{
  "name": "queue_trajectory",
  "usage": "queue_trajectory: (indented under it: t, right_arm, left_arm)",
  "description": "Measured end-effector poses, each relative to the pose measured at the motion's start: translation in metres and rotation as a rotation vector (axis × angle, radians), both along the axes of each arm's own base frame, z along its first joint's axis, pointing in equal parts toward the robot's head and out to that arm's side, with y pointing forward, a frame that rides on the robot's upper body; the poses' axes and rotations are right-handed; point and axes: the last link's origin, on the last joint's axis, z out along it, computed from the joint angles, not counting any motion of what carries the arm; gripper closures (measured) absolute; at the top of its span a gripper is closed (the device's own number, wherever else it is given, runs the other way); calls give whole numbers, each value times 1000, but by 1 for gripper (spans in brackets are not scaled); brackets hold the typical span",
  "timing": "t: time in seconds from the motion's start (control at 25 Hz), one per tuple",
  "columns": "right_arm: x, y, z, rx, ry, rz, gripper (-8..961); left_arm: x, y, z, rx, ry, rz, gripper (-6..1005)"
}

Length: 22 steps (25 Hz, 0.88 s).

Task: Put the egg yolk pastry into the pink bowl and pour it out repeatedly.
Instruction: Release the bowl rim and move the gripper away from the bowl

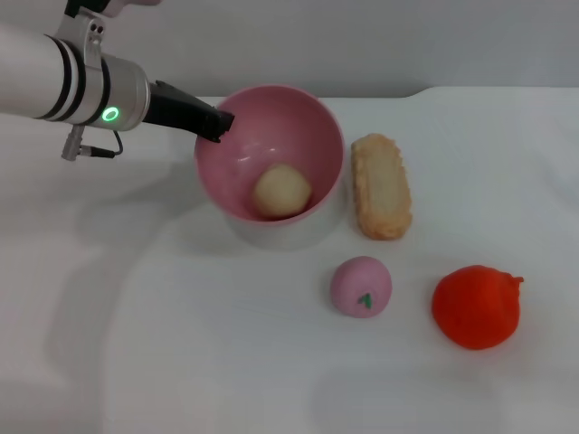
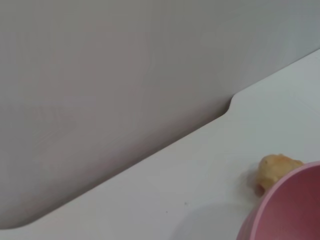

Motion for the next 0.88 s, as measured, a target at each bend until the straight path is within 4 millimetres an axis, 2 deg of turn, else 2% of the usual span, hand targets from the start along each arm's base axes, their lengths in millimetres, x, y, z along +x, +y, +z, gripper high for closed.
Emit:
queue_trajectory:
  t: [0.16, 0.32, 0.6, 0.88]
  right_arm:
    - [40, -15, -8, 171, 88, -130, 228]
    - [59, -27, -21, 277, 65, -227, 228]
    - [73, -39, -24, 322, 67, -290, 229]
    - [73, -42, -21, 345, 73, -282, 229]
  left_arm:
    - [-3, -1, 3, -14, -3, 42, 956]
    - [-5, -1, 12, -25, 4, 79, 956]
    - [-10, -2, 24, -57, 22, 135, 956]
    - [-19, -6, 25, -99, 36, 185, 952]
